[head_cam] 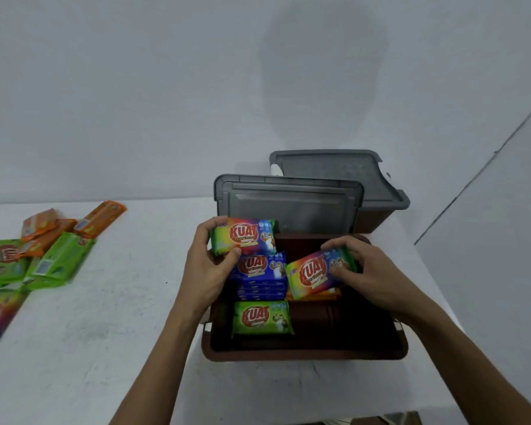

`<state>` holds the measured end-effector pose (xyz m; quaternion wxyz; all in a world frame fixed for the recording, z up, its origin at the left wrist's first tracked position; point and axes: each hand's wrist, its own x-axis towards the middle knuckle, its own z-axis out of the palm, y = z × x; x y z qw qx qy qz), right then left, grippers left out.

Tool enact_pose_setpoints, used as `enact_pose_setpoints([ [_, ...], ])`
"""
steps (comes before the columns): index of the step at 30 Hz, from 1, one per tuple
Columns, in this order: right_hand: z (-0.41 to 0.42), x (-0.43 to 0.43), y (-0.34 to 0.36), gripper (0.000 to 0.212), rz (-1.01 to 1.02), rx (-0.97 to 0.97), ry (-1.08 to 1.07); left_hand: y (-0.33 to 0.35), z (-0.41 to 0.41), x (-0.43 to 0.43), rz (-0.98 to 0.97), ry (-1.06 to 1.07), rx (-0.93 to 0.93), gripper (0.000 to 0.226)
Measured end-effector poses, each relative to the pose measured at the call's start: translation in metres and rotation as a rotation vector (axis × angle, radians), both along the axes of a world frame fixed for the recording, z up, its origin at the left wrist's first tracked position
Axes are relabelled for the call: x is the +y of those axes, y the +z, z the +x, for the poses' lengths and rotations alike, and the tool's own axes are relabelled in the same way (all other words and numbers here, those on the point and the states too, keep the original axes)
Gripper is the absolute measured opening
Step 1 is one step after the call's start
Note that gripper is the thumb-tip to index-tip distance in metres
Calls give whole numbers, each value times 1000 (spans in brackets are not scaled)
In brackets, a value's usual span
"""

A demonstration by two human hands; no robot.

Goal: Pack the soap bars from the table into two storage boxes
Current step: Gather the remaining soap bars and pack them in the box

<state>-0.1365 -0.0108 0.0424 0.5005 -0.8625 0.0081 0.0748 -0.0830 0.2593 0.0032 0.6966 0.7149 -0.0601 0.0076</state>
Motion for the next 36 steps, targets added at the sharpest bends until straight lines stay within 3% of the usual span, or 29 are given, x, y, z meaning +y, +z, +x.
enact_pose_setpoints([
  [14, 1, 12, -53, 27, -169, 395, -9, -5, 0, -3, 0, 7, 51, 49],
  [21, -2, 13, -64, 30, -398, 395, 27, -6, 1, -4, 13, 6, 24, 47],
  [28, 0, 20, -74, 58, -599, 368, 60, -7, 0, -4, 31, -3, 13, 46],
  [36, 4, 21, -71, 48, -725, 320, 70, -2, -2, -4, 68, -35, 23, 48],
])
